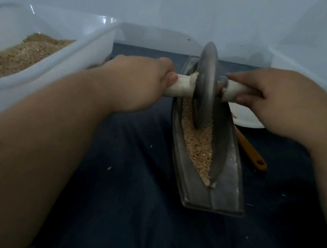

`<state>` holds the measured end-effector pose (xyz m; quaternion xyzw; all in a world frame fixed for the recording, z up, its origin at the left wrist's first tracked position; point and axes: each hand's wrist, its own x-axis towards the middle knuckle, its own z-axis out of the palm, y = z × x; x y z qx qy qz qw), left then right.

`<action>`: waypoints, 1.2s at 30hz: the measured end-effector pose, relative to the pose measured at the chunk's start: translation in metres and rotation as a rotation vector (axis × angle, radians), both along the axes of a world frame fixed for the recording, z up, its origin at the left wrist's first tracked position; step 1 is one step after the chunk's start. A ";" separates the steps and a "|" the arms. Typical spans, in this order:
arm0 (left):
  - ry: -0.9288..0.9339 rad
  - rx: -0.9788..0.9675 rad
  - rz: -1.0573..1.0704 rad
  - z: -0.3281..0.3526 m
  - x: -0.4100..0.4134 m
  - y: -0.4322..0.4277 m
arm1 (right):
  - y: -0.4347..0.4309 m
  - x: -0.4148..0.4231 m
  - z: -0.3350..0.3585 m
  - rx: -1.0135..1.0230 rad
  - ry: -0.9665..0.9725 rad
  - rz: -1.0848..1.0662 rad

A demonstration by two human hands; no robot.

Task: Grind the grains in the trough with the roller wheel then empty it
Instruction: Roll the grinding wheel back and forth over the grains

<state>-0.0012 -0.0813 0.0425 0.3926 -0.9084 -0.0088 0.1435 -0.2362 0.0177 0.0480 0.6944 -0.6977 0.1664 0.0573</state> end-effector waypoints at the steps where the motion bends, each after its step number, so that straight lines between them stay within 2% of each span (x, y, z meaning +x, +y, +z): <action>1: 0.016 -0.058 0.026 -0.004 -0.002 -0.002 | -0.009 0.001 -0.004 -0.027 0.012 -0.036; 3: 0.031 -0.186 0.063 -0.011 -0.008 -0.006 | -0.021 0.004 -0.009 -0.061 0.003 -0.084; 5: 0.035 -0.311 0.087 -0.017 -0.013 -0.011 | -0.024 0.007 -0.014 -0.191 -0.007 -0.063; 7: 0.026 -0.373 0.070 -0.018 -0.014 -0.017 | -0.022 0.006 -0.016 -0.226 0.043 -0.070; 11: -0.159 -0.254 -0.077 -0.010 -0.002 -0.016 | -0.011 -0.001 -0.009 -0.087 0.175 -0.032; 14: -0.194 -0.269 -0.101 -0.005 0.005 -0.003 | 0.007 -0.008 0.009 0.097 0.148 0.078; 18: -0.250 -0.161 -0.156 0.003 0.014 0.005 | 0.025 -0.007 0.025 0.287 0.087 0.124; 22: -0.200 -0.128 -0.132 -0.003 0.009 -0.001 | 0.019 -0.004 0.012 0.226 0.084 0.114; 26: -0.062 -0.332 -0.016 -0.014 -0.006 -0.016 | -0.002 -0.012 -0.005 0.094 0.033 0.091; 29: -0.011 -0.434 0.095 -0.020 -0.016 -0.025 | -0.020 -0.015 -0.015 -0.065 0.084 0.038; 33: -0.037 -0.506 0.156 -0.021 -0.022 -0.026 | -0.027 -0.014 -0.022 -0.131 0.187 -0.029; 36: -0.136 -0.385 0.119 -0.010 -0.015 -0.021 | -0.020 -0.007 -0.014 -0.043 0.286 -0.048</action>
